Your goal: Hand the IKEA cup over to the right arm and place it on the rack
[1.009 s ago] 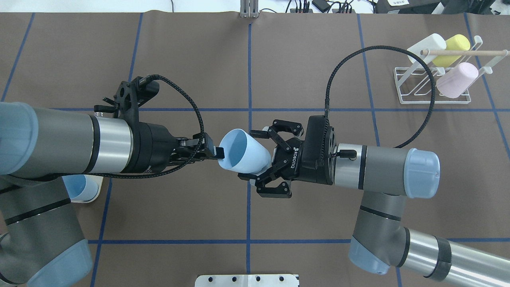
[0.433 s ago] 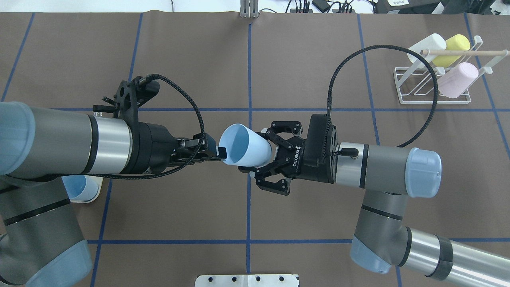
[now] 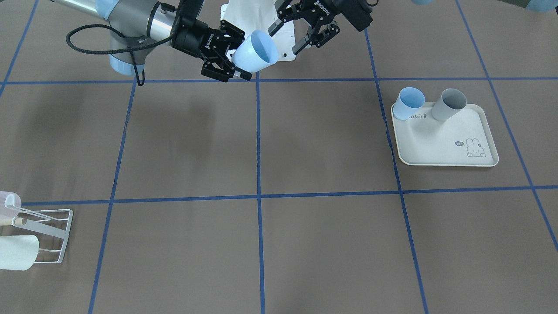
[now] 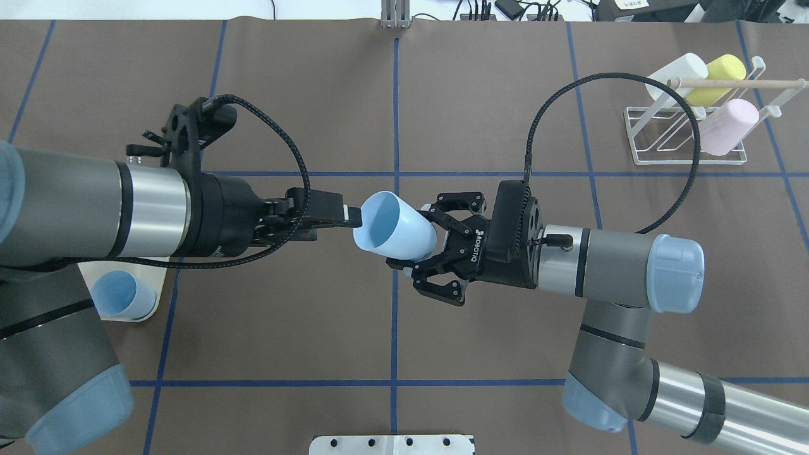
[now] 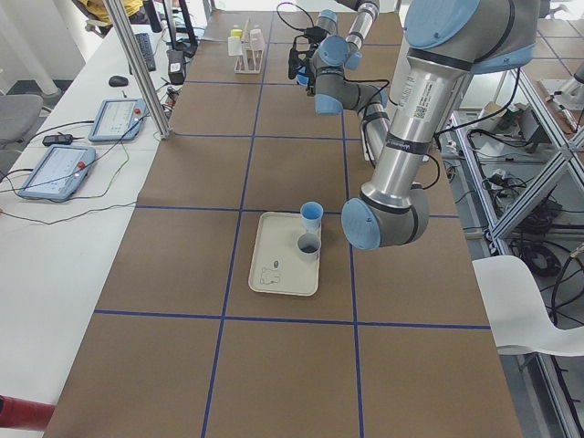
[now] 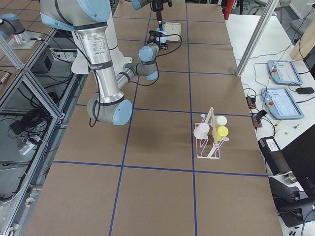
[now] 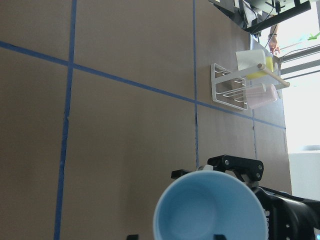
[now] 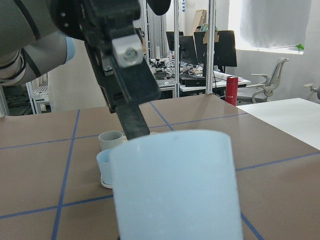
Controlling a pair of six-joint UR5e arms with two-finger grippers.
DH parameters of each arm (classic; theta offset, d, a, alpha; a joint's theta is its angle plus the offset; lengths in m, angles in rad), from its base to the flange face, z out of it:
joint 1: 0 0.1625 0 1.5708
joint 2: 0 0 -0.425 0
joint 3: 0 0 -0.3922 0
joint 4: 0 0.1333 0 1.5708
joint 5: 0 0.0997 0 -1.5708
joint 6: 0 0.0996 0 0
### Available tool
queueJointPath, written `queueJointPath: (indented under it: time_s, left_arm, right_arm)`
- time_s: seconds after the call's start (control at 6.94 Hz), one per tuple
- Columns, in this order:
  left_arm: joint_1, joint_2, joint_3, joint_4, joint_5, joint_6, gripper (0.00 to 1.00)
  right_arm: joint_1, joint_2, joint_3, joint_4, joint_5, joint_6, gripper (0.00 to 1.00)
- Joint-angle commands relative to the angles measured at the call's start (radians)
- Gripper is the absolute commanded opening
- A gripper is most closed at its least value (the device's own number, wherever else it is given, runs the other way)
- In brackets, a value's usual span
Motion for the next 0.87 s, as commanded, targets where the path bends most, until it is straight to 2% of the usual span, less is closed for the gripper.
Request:
queueJointPath:
  time_s: [0.0,0.14,0.29,0.58,0.72]
  left_arm:
    - [-0.094,0.047,-0.043,0.163,-0.055,0.159,1.0]
    - [-0.114,0.116,-0.115,0.262,-0.055,0.289,1.0]
    - [-0.161,0.21,-0.164,0.285,-0.056,0.404,1.0]
    - [-0.293,0.41,-0.206,0.283,-0.07,0.704,1.0]
    - [-0.359,0.478,-0.203,0.272,-0.101,0.82,1.0]
  right_arm:
    - [0.047,-0.047,0.007,-0.051,-0.06,-0.007,0.0]
    - [0.096,-0.045,0.025,-0.173,-0.048,-0.015,0.0]
    - [0.142,-0.047,0.052,-0.293,-0.033,-0.044,0.0]
    - [0.245,-0.047,0.117,-0.566,-0.033,-0.221,0.0]
    - [0.299,-0.042,0.126,-0.673,-0.032,-0.388,0.0]
